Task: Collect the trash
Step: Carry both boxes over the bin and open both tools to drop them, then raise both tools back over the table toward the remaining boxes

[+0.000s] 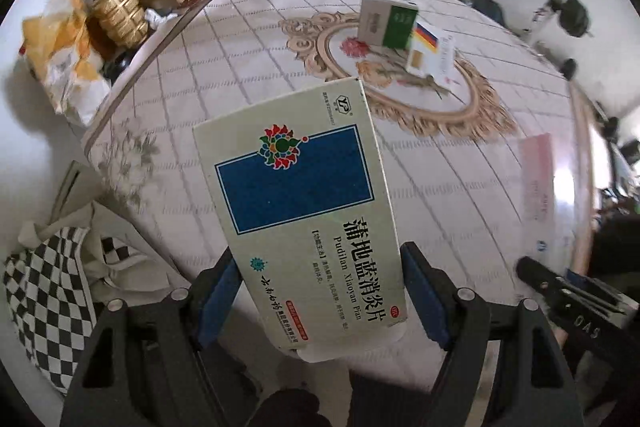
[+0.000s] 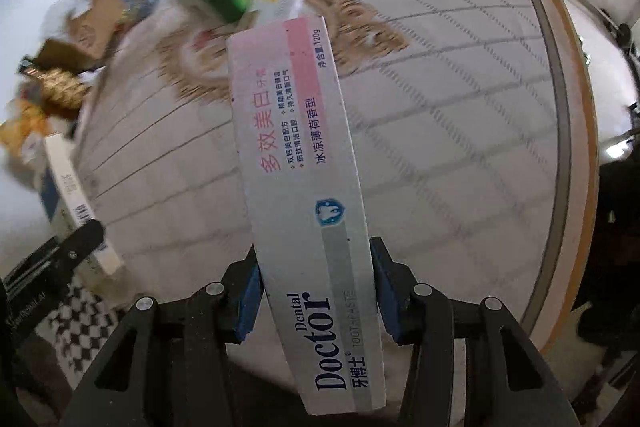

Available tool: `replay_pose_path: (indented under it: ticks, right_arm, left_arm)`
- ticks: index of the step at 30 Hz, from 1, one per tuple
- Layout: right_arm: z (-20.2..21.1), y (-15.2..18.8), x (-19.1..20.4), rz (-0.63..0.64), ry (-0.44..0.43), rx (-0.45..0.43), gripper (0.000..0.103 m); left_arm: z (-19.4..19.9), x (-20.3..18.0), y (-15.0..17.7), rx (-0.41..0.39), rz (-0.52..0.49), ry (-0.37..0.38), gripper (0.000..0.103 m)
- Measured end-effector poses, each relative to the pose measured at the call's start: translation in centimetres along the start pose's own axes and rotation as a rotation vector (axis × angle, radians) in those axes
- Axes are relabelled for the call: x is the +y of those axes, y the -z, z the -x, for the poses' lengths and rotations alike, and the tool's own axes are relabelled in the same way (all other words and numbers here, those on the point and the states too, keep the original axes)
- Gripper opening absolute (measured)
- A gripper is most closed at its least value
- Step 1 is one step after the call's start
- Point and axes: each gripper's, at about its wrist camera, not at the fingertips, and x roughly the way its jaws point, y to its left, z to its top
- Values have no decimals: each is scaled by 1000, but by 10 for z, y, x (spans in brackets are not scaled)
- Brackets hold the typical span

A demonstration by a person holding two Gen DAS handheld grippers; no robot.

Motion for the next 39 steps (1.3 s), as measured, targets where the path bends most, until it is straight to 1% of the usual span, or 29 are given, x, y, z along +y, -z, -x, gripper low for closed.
replay_pose_path:
  ticks: [1,3,4,5,6,7,10,11,13,14,16,17,19,20,21,22,24,25,27,29,31,32,33,34,35,36,37,38,39]
  right_arm:
    - [-1,18,11,-8,-17,3,51]
    - [5,68,27,-16,-30,15,51]
    - [4,83,32,-19,-34,21,51]
    - [1,107,38,-28,-38,36,51]
    - [-4,127,44,-38,-42,54,51]
    - [-10,147,47,-51,-48,79,51]
    - [-36,209,59,-71,-54,176,51]
    - [-50,234,62,-77,-56,224,51]
    - [-75,262,65,-84,-59,288,51]
    - [-97,280,65,-88,-75,339,51]
    - [-130,301,60,-108,-90,391,51]
    - [-153,310,56,-118,-91,417,51]
    - [-197,320,45,-148,-78,445,51]
    - [-227,324,35,-168,-76,462,51]
    - [-244,325,27,-184,-73,469,51]
    - [-268,325,19,-204,-74,479,51]
    - [-322,322,3,-229,-77,487,51]
    - [-335,321,-4,-230,-74,487,51]
    - [-383,314,-14,-234,-77,494,51]
    - [-416,307,-23,-236,-93,508,52]
    - [-451,299,-27,-236,-112,539,53]
    - [-467,296,-27,-227,-125,552,54]
    - [-480,293,-26,-209,-127,558,61]
    - [-487,291,-27,-193,-122,556,70]
    - [-493,288,-26,-172,-114,540,91]
    - [-495,284,-25,-160,-110,523,101]
    - [-495,281,-24,-142,-97,509,102]
    - [-492,280,-24,-115,-61,491,102]
    - [-490,279,-24,-102,-41,482,102]
  left_arm:
    - [5,11,14,9,0,35,76]
    - [7,25,39,15,-8,62,76]
    - [10,34,53,24,-15,74,76]
    - [10,46,70,40,-19,90,76]
    - [9,52,81,49,-19,96,76]
    - [7,64,99,67,-14,106,76]
    - [-4,90,140,132,8,123,76]
    - [-13,100,154,165,18,135,76]
    - [-43,118,184,255,50,149,76]
    - [-57,124,194,293,64,157,76]
    - [-96,135,215,379,97,181,76]
    - [-118,139,223,412,109,186,76]
    - [-165,146,234,460,127,187,76]
    - [-192,148,237,471,137,191,76]
    - [-217,148,239,483,144,206,76]
    - [-239,147,240,497,151,219,77]
    - [-291,146,246,531,173,268,77]
    - [-315,145,248,547,178,276,77]
    - [-362,138,247,572,169,298,77]
    - [-393,132,246,579,152,306,78]
    - [-417,129,245,579,134,281,81]
    - [-428,129,246,583,128,264,90]
    - [-435,130,248,586,132,260,98]
    - [-440,132,249,584,144,262,99]
    - [-444,134,249,577,162,266,99]
    - [-443,139,251,571,168,266,99]
    - [-441,142,253,559,171,252,99]
    - [-435,147,253,536,170,226,99]
    - [-427,149,253,499,164,199,99]
